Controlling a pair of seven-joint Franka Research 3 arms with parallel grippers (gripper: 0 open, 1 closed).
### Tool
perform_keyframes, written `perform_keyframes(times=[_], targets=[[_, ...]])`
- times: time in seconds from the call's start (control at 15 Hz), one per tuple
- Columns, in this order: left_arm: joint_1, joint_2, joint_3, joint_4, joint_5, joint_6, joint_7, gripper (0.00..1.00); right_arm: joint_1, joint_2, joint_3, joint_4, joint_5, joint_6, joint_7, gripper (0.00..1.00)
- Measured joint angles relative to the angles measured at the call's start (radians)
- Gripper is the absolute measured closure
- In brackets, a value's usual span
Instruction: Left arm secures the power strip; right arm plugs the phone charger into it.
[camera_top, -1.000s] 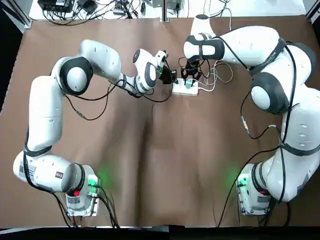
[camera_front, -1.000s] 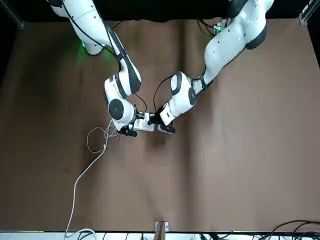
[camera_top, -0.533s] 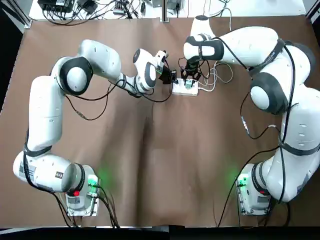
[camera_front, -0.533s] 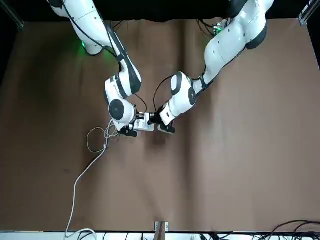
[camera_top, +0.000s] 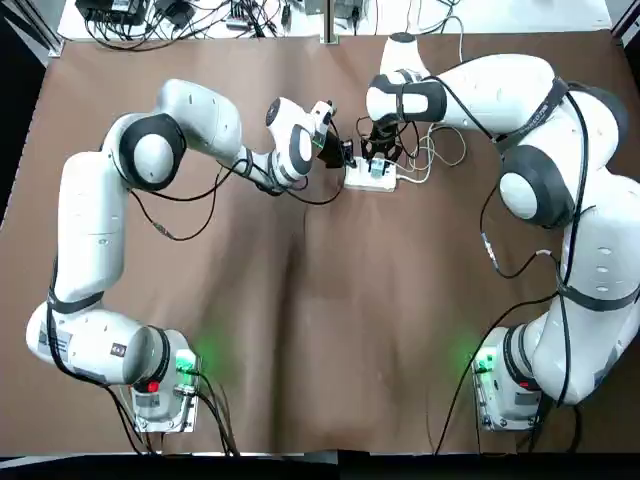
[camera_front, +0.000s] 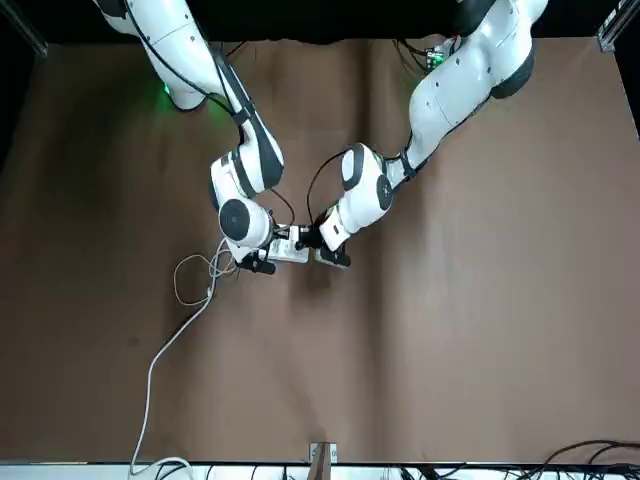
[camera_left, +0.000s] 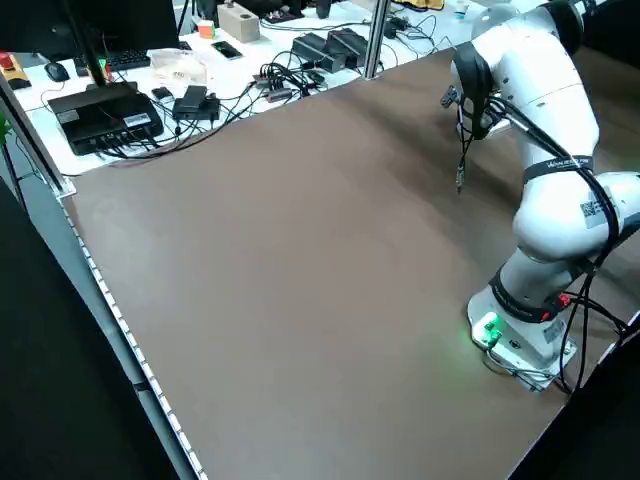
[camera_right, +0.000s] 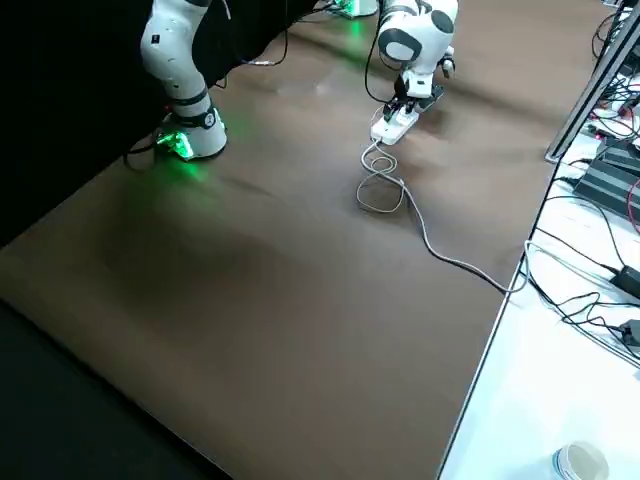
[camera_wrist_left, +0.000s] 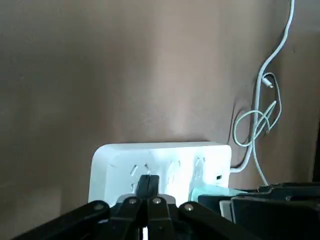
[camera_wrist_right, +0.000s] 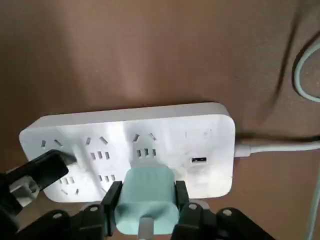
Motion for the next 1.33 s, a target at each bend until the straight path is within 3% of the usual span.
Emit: perform_keyframes(times=[1.33], targets=[[0.000,0.000,0.000,0.000,0.000,0.000,0.000,0.99,0.024,0.008,-0.009,0.000,-0.034,0.014,0.000,0.52]])
